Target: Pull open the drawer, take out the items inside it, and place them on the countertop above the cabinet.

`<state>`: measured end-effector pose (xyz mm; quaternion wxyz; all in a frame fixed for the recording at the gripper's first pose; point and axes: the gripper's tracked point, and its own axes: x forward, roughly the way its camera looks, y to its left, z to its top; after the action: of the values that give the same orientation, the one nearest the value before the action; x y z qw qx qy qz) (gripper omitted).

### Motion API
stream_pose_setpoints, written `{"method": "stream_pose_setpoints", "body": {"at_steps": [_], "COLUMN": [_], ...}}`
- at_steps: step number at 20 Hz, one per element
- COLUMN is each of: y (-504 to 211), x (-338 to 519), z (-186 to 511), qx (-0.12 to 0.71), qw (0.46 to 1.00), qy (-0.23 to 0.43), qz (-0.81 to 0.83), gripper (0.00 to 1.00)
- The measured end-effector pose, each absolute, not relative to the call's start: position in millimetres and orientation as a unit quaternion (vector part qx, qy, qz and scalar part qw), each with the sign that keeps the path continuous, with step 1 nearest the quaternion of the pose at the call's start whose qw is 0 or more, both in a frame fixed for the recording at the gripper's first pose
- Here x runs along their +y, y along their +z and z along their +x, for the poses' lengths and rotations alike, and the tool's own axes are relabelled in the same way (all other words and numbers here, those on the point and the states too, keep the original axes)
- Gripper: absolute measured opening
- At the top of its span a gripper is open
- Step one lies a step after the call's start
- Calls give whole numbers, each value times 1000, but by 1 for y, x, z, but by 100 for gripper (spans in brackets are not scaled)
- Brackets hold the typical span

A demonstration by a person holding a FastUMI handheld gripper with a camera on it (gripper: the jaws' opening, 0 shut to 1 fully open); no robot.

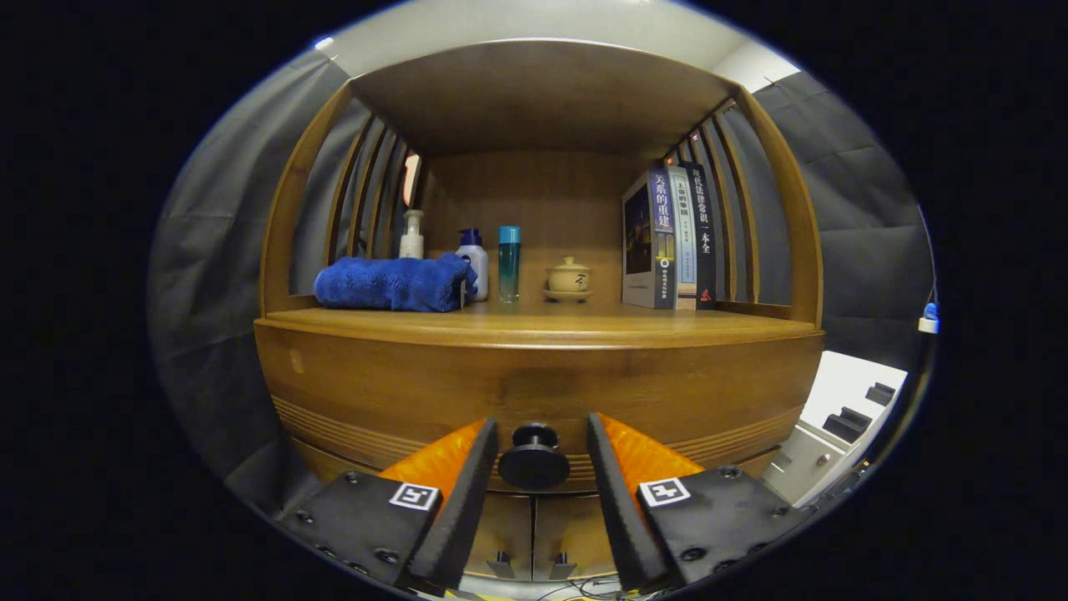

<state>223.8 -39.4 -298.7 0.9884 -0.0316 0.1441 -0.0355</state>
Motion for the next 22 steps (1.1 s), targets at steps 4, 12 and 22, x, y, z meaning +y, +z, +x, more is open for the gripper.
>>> {"method": "stream_pose_setpoints", "body": {"at_steps": [4,12,22], "y": [-307,-306,-293], "x": [-40,-41,-36], "z": [230,229,178], "qx": [137,129,130], "qw": [990,990,991], "qy": [-39,-41,-41], "qz": [-11,-26,-16], "gripper": [55,38,36]}}
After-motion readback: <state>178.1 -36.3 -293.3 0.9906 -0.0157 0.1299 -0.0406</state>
